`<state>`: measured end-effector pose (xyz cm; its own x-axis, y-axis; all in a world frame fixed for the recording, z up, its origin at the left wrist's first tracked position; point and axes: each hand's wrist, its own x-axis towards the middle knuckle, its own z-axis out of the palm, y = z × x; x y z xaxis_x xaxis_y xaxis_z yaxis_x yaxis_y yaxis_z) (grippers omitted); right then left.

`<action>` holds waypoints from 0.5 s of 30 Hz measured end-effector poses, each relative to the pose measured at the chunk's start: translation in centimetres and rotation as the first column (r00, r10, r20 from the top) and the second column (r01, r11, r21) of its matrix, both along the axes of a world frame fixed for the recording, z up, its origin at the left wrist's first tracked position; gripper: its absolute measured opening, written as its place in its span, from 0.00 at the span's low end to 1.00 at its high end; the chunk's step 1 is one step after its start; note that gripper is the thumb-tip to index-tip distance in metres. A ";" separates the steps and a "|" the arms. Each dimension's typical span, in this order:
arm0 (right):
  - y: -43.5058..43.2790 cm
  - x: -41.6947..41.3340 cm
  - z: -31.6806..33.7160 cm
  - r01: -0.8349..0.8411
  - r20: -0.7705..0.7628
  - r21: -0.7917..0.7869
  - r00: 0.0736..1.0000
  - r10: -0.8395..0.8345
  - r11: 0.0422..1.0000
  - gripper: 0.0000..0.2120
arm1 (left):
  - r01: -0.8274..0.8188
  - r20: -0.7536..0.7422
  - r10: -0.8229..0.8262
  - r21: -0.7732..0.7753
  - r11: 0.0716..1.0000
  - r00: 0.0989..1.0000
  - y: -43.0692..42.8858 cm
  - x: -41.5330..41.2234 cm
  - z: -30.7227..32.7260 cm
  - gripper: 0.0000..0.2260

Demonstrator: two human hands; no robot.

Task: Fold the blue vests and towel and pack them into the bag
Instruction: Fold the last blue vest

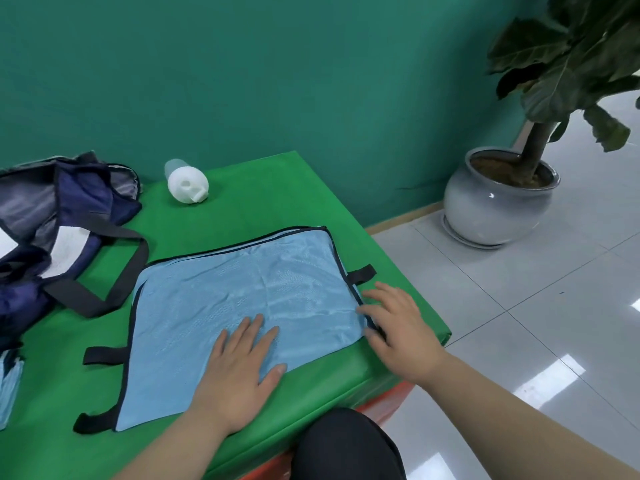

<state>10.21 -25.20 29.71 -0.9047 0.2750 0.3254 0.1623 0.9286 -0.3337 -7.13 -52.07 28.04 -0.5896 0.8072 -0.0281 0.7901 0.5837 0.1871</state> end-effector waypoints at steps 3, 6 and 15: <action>-0.9 -0.7 -0.2 -0.085 0.139 0.121 0.988 0.068 0.989 0.21 | 0.003 0.001 -0.003 -0.030 1.000 1.000 0.0 0.1 0.3 0.41; 0.4 -0.7 -0.3 -0.065 0.290 0.084 0.956 0.038 0.994 0.32 | 0.004 0.020 -0.004 -0.024 1.000 1.000 0.0 0.1 0.4 0.43; 2.7 -0.7 1.3 -0.047 0.260 0.035 0.965 0.036 0.998 0.38 | 0.029 0.110 -0.039 0.087 0.996 0.993 -1.4 0.0 1.6 0.44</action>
